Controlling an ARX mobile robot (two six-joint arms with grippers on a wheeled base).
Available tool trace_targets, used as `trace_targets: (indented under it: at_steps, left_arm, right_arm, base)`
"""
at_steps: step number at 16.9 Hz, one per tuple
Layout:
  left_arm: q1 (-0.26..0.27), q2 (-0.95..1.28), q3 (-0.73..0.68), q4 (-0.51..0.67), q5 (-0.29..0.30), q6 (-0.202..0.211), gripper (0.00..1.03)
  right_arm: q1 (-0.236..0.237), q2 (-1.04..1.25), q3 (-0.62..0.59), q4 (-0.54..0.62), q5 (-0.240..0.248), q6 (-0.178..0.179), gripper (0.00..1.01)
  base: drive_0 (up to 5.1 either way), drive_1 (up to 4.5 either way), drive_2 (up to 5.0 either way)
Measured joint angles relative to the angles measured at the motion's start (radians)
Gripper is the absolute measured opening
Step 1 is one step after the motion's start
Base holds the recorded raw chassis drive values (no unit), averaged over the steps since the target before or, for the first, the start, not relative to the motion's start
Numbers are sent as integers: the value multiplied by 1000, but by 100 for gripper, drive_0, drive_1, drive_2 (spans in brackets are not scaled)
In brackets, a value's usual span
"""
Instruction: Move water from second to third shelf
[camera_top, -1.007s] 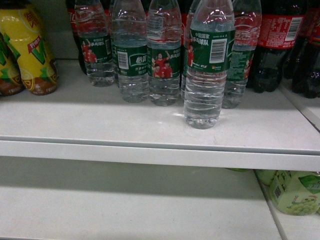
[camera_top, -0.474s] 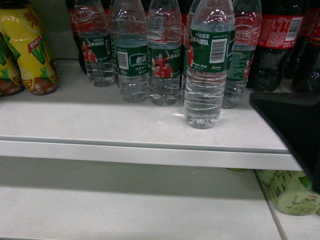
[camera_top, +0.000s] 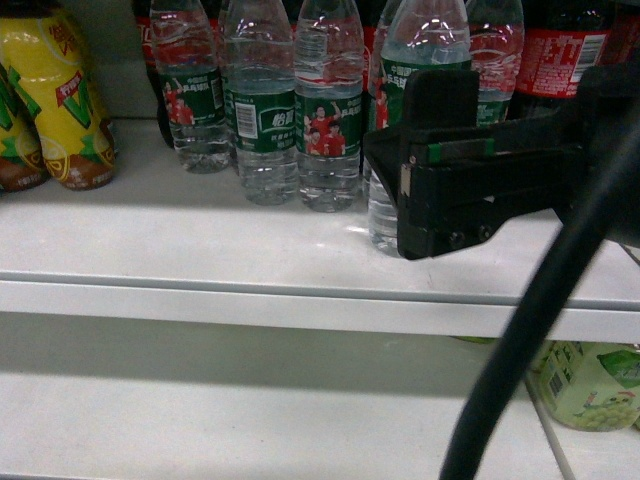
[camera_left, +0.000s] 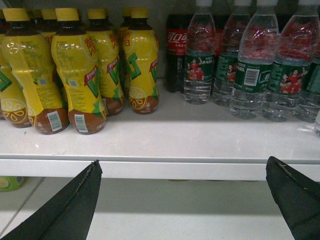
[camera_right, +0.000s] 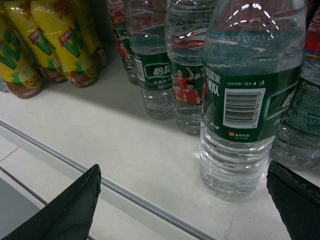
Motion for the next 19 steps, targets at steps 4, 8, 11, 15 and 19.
trace_targets:
  at_steps: [4, 8, 11, 15, 19]
  left_arm:
    - [0, 0, 0, 0, 0, 0, 98]
    - [0, 0, 0, 0, 0, 0, 98]
    - [0, 0, 0, 0, 0, 0, 98]
    - [0, 0, 0, 0, 0, 0, 98]
    - [0, 0, 0, 0, 0, 0, 98]
  right_arm:
    - [3, 114, 139, -48, 65, 13, 98]
    - [2, 189, 226, -75, 130, 35, 98]
    - [-5, 229, 268, -94, 159, 43, 98]
    - [-17, 251, 285, -85, 199, 45, 98]
    - [-11, 292, 341, -64, 233, 18, 98]
  base:
    - [0, 0, 0]
    - [0, 0, 0]
    - [0, 0, 0]
    - [0, 0, 0]
    - [0, 0, 0]
